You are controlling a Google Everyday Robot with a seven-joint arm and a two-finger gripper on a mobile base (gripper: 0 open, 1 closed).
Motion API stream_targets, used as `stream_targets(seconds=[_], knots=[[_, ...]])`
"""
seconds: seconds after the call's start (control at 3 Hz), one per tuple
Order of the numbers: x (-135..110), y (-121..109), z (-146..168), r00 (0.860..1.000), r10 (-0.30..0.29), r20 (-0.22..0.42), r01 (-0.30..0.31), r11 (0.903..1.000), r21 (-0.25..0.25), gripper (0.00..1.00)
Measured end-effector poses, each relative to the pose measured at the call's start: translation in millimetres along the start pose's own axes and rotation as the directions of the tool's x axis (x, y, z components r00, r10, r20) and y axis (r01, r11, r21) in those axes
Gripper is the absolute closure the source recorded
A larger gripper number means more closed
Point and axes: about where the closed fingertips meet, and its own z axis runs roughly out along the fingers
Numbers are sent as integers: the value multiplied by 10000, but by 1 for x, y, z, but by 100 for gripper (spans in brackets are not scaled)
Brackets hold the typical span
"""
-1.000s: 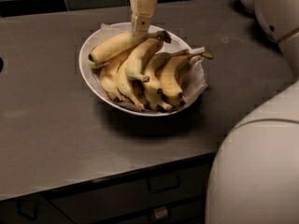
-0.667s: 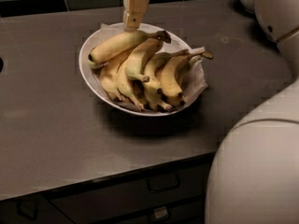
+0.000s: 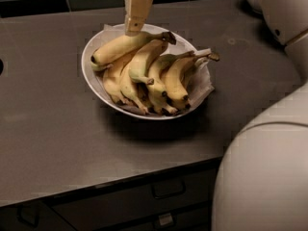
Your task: Pick banana from white bowl
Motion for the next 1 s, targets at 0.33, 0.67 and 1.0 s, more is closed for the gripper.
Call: stream_targets(seconds=[0.33,0.67,1.0], knots=[[3,8,3,9997,217,91,-216,9997,-131,35],[9,13,6,9990,418,167,-413,9986,-317,35],[16,15,13,9977,601,304,-583,9966,-582,35]])
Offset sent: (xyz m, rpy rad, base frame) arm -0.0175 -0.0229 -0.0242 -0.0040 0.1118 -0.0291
